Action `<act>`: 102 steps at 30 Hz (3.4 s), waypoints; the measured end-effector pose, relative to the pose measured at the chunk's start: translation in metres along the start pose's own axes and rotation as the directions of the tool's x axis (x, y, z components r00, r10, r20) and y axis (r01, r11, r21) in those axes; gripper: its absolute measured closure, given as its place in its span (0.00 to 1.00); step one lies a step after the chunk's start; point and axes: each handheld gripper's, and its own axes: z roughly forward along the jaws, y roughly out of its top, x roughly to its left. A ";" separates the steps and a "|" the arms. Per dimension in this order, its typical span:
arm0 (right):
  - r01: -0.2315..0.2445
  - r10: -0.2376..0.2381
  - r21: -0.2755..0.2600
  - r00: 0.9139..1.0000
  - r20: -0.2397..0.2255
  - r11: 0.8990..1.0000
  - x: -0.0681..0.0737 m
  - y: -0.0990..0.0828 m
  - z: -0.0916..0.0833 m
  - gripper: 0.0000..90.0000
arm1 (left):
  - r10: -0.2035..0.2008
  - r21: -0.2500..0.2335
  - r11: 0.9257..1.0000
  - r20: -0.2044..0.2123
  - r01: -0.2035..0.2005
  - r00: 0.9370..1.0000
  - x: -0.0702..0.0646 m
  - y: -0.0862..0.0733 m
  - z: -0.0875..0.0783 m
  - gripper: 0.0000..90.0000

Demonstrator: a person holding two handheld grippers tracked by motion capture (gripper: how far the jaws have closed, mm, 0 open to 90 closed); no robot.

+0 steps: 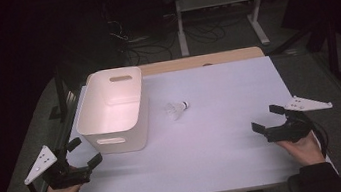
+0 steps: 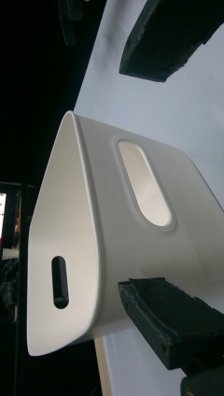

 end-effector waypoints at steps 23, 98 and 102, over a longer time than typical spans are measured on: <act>0.016 -0.016 -0.003 1.000 -0.008 1.000 0.002 0.000 0.001 0.00 | -0.001 -0.010 1.000 0.001 0.001 1.000 0.000 0.000 0.000 0.00; 0.240 -0.213 0.187 0.965 -0.153 0.952 0.051 0.084 0.064 0.00 | -0.010 -0.011 1.000 0.008 0.010 1.000 -0.001 -0.001 0.003 0.00; 0.249 -0.219 0.194 0.962 -0.166 0.949 0.054 0.089 0.069 0.00 | -0.012 -0.011 1.000 0.008 0.012 1.000 0.000 -0.002 0.003 0.00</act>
